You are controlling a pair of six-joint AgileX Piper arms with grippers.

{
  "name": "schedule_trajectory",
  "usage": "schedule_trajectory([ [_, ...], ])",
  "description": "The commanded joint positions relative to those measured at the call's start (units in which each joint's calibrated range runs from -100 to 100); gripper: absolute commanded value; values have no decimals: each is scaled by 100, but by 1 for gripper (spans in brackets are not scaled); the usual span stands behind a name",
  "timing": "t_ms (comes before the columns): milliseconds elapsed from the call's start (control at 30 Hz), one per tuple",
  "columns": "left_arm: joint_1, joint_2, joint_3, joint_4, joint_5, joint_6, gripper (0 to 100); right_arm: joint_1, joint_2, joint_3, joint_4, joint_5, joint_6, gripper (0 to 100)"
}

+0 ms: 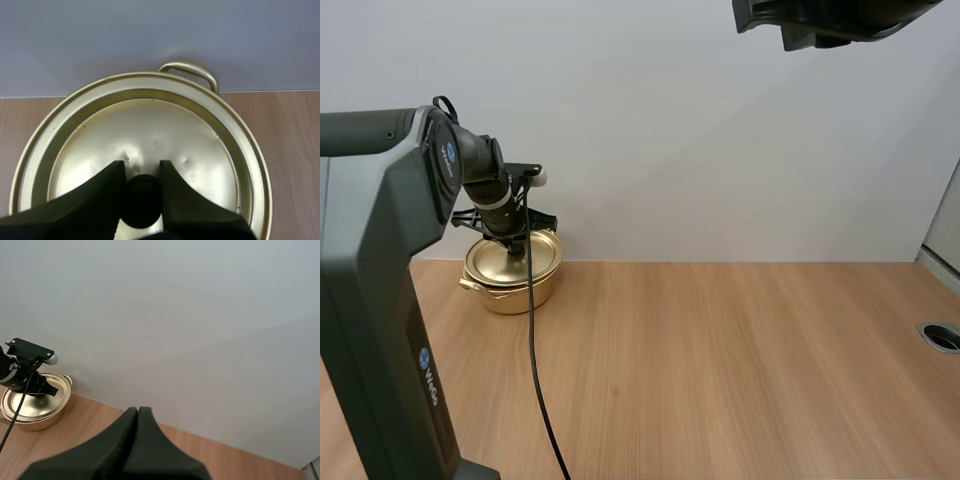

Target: Open the pot, put the car inside, and close it

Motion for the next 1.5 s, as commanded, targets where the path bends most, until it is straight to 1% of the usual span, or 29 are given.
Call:
schedule_trajectory([
  [0, 2, -2, 0, -7, -8, 9, 0, 1, -1, 6, 5, 0, 1, 0],
  [467, 2, 3, 0, -17, 240, -30, 0, 1, -16, 6, 10, 0, 1, 0],
  [500, 2, 3, 0, -17, 240, -105, 2, 1, -16, 6, 10, 0, 1, 0],
  [533, 2, 3, 0, -17, 248, -125, 7, 1, -16, 6, 10, 0, 1, 0],
  [600, 2, 3, 0, -5, 248, -124, 24, 1, -16, 6, 10, 0, 1, 0],
  [633, 2, 3, 0, -5, 248, -110, 36, 1, -16, 6, 10, 0, 1, 0],
  [667, 2, 3, 0, 12, 248, -57, 51, 1, -16, 6, 10, 0, 1, 0],
  [733, 2, 3, 0, 10, 181, 109, 86, 1, -16, 6, 10, 0, 1, 0],
  [767, 2, 3, 0, 10, 146, 276, 100, 1, -16, 6, 10, 0, 1, 0],
  [833, 2, 3, 0, 10, 122, 524, 100, 1, -15, 6, 35, 0, 1, 0],
  [867, 2, 3, 0, 40, 101, 534, 100, 1, -15, 6, 50, 0, 1, 0],
  [1333, 2, -21, 0, 218, -39, 513, 100, 1, -15, 6, 94, 0, 1, 0],
  [1467, 2, -143, -167, 260, -79, 452, 100, 1, -15, 6, 94, 0, 1, 0],
])
